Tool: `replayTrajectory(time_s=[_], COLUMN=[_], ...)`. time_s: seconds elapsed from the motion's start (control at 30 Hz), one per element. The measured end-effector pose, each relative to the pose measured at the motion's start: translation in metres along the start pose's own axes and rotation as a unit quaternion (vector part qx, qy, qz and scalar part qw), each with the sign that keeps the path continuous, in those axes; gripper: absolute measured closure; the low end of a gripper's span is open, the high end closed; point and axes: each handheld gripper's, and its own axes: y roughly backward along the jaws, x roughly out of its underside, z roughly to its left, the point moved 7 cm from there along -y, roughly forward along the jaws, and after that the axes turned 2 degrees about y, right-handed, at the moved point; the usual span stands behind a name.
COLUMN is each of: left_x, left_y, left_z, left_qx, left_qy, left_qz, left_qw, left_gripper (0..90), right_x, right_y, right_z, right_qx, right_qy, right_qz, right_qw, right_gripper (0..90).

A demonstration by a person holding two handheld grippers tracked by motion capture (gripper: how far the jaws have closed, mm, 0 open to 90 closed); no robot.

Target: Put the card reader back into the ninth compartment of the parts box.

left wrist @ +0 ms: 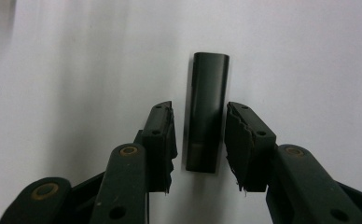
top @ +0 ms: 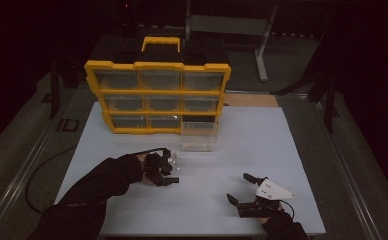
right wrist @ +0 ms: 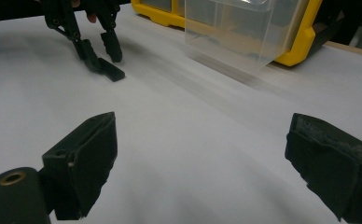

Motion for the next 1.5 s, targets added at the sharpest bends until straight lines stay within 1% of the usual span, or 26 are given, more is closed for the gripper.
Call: replayTrajectory(time_s=[0.17,0.2,0.27,0.37,0.43,0.47,0.6,0.7,0.87,0.97,1.03,1.1,1.17,1.23,1.3,1.37,1.4,1.47,1.5], left_x=[0.000,-0.001,-0.001,-0.002,-0.002,-0.002,-0.001,-0.001,-0.001,-0.001,-0.001,-0.001,-0.001,-0.003,-0.003,-0.004,-0.004,-0.005,-0.006], left_y=[-0.001,-0.001,-0.001,-0.001,-0.001,-0.001,-0.001,-0.001,0.000,0.000,0.001,0.002,0.005,0.008,0.011,0.013,0.015,0.018,0.019], left_z=[-0.001,0.000,0.000,-0.001,-0.001,-0.001,-0.002,-0.001,-0.001,-0.001,-0.001,-0.002,-0.002,-0.002,-0.003,-0.003,-0.003,-0.005,-0.004], left_qx=[0.005,0.005,0.004,0.005,0.008,0.008,0.017,0.020,0.021,0.022,0.025,0.030,0.027,0.029,0.026,0.028,0.026,0.029,0.025], left_qy=[0.002,-0.002,-0.003,-0.002,0.001,-0.002,-0.001,0.002,0.007,0.005,0.009,0.010,0.009,0.013,0.010,0.013,0.005,0.010,0.006], left_qz=[0.004,0.007,0.013,0.016,0.016,0.015,0.013,0.008,0.010,0.009,0.009,0.008,0.011,0.002,0.003,0.001,0.004,0.003,0.004], left_qw=[1.0000,1.0000,0.9999,0.9999,0.9998,0.9999,0.9998,0.9998,0.9997,0.9997,0.9996,0.9995,0.9995,0.9995,0.9996,0.9995,0.9996,0.9995,0.9997], left_gripper=[66.2,66.7,66.7,66.8,67.1,67.9,74.1,74.5,74.8,74.8,74.7,74.7,74.8,74.8,74.8,74.7,74.8,74.7,74.7], right_x=[0.000,0.000,0.001,0.000,0.000,0.000,0.000,0.000,0.000,0.000,0.000,-0.001,-0.001,-0.001,-0.001,-0.001,-0.001,-0.001,-0.001], right_y=[0.000,0.000,-0.001,0.000,0.000,0.000,0.000,0.000,0.000,0.000,0.001,0.001,0.001,0.002,0.001,0.001,0.001,0.002,0.002], right_z=[0.000,0.000,0.000,0.000,0.000,0.000,0.000,0.000,0.000,-0.001,-0.001,-0.001,-0.002,-0.002,-0.002,-0.002,-0.002,-0.002,-0.002], right_qx=[-0.001,0.000,-0.001,-0.002,-0.001,-0.001,-0.001,0.000,0.000,0.001,0.001,0.005,0.006,0.008,0.008,0.007,0.008,0.008,0.008], right_qy=[-0.002,-0.002,0.000,0.000,0.000,-0.001,-0.001,-0.001,-0.002,-0.001,-0.002,-0.001,-0.001,0.000,0.001,0.001,0.002,0.001,0.000], right_qz=[-0.001,0.001,0.001,0.000,0.001,0.000,0.001,0.000,-0.001,0.000,-0.002,-0.004,-0.004,-0.004,-0.005,-0.004,-0.004,-0.006,-0.006], right_qw=[1.0000,1.0000,1.0000,1.0000,1.0000,1.0000,1.0000,1.0000,1.0000,1.0000,1.0000,1.0000,1.0000,1.0000,1.0000,1.0000,1.0000,1.0000,1.0000], right_gripper=[9.2,9.2,9.2,9.2,9.2,9.2,9.2,9.2,9.2,9.2,9.2,9.2,9.2,9.2,9.2,9.2,9.2,9.2,9.2])
